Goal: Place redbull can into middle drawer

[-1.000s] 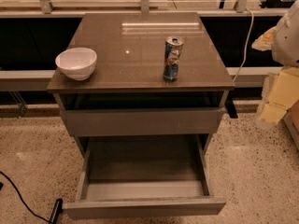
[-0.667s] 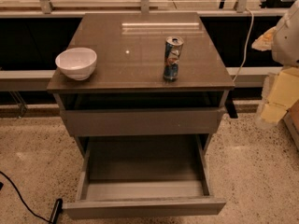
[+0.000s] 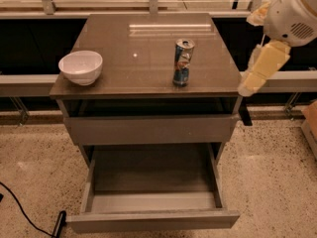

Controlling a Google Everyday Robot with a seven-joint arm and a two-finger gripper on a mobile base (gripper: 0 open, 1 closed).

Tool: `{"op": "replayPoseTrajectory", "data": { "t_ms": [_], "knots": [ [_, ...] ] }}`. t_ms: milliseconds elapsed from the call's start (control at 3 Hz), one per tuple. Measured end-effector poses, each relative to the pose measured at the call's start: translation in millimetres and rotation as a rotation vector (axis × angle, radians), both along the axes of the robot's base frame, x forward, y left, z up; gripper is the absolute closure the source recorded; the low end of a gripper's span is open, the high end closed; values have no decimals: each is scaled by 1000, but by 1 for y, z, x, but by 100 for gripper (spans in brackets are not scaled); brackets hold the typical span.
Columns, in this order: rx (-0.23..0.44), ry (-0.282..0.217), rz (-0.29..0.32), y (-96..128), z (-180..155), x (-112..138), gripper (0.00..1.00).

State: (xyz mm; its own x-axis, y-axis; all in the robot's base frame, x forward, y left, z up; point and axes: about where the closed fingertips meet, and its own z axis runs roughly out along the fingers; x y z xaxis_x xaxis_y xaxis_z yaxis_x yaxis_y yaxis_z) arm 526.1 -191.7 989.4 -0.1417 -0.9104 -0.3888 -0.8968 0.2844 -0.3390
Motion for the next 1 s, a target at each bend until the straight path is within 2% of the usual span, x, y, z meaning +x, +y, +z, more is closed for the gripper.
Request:
{"op": "replayPoseTrajectory", "data": {
  "t_ms": [333,667,1000],
  "knots": [
    [194,-50,-24,14,-4,43,0],
    [395,-62,-62,24,-17,71,0],
    [532,-61,-91,34,-30,96,0]
  ]
}}
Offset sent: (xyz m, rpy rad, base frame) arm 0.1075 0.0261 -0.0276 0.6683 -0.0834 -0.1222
